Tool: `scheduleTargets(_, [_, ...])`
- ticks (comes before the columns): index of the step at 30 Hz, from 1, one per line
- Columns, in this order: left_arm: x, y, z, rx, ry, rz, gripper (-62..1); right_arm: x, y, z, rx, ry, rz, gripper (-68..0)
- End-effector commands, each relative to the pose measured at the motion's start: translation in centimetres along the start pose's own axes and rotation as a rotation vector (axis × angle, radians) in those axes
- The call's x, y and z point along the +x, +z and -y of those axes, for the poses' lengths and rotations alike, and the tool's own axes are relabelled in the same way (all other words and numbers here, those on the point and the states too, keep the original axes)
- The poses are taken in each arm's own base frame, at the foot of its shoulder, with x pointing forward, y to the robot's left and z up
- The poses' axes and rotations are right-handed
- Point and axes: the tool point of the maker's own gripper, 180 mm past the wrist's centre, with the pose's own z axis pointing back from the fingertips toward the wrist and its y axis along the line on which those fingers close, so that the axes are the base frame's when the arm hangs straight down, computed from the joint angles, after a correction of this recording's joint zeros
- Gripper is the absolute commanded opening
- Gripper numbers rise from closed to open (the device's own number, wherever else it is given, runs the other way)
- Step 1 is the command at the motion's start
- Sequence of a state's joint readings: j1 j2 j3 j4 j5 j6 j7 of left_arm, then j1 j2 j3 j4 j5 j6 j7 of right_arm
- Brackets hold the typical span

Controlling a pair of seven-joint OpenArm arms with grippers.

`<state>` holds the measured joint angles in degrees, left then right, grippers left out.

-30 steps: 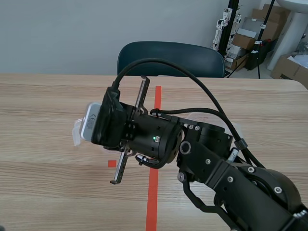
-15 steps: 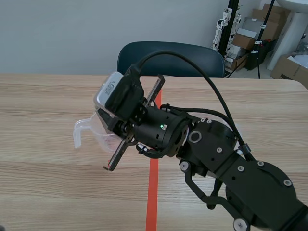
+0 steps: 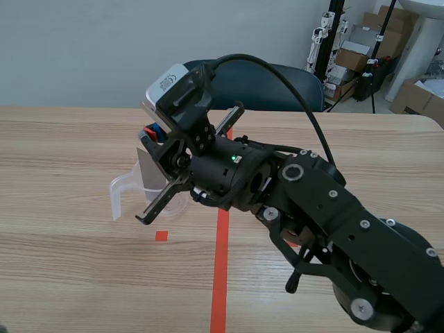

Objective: Do the redox reaction experiment. lift the metal plate out of the left beaker

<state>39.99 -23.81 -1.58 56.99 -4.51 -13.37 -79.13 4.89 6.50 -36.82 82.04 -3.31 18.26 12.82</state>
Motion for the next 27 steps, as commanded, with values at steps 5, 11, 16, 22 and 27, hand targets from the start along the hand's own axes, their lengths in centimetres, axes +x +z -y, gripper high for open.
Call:
scheduleTargets(5, [0.7, -0.4, -0.1, 0.004, -0.006, 0.035, 1.4, 2.4, -0.4, 1.1, -0.026, -0.035, 0.044, -67.1])
scheduleTargets(11, [0.7, -0.4, -0.1, 0.004, -0.006, 0.035, 1.4, 1.7, -0.4, 1.3, -0.034, -0.150, 0.006, -67.1])
scheduleTargets(16, [0.7, -0.4, -0.1, 0.004, -0.006, 0.035, 1.4, 1.6, -0.4, 1.2, -0.034, -0.178, -0.001, -67.1])
scheduleTargets(22, [0.7, -0.4, -0.1, 0.004, -0.006, 0.035, 1.4, 1.9, -0.4, 1.9, -0.054, -0.229, -0.005, -67.1])
scheduleTargets(27, [0.7, -0.4, -0.1, 0.004, -0.006, 0.035, 1.4, 2.2, -0.5, 2.9, -0.072, -0.284, -0.018, -67.1])
